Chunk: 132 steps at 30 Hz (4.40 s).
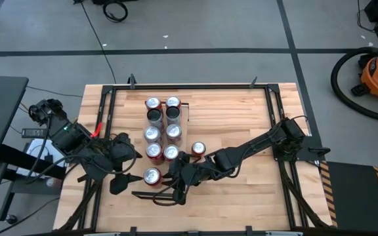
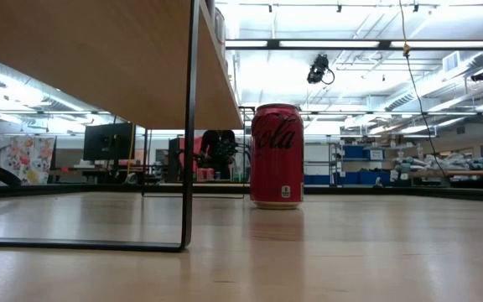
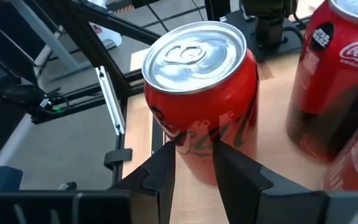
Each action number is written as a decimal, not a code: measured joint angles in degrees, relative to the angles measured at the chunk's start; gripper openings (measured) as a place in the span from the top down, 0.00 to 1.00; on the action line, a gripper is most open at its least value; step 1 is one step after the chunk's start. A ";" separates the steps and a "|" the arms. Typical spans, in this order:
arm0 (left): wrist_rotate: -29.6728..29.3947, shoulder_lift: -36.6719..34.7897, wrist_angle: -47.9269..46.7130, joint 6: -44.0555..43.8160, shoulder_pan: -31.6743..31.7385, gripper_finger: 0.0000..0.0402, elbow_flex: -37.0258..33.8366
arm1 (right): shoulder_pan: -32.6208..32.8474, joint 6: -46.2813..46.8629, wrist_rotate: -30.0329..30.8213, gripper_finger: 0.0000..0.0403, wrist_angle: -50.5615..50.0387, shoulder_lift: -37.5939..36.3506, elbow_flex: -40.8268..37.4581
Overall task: Place canned beverage on shelf
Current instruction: Put the bottom right red and black soda can on the shelf, then put the red and black soda can aligned with the other red and black soda can on the shelf
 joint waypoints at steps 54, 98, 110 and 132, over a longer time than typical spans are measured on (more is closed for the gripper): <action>-0.02 -0.07 -1.31 -7.25 -0.02 0.03 -0.02 | -11.84 -4.99 3.30 0.12 -36.56 -10.10 -20.17; 0.17 -0.09 -1.31 -13.49 0.00 0.03 -0.04 | -17.33 -18.17 -0.16 0.02 29.60 -26.30 -53.81; 0.18 -0.09 -1.40 -18.49 -0.01 0.03 -0.04 | -17.72 -18.82 0.73 0.02 33.64 -18.59 -54.16; 0.17 -0.09 -1.41 -19.87 0.02 0.03 -0.04 | -15.92 -45.17 -39.56 0.14 23.58 -19.10 -52.41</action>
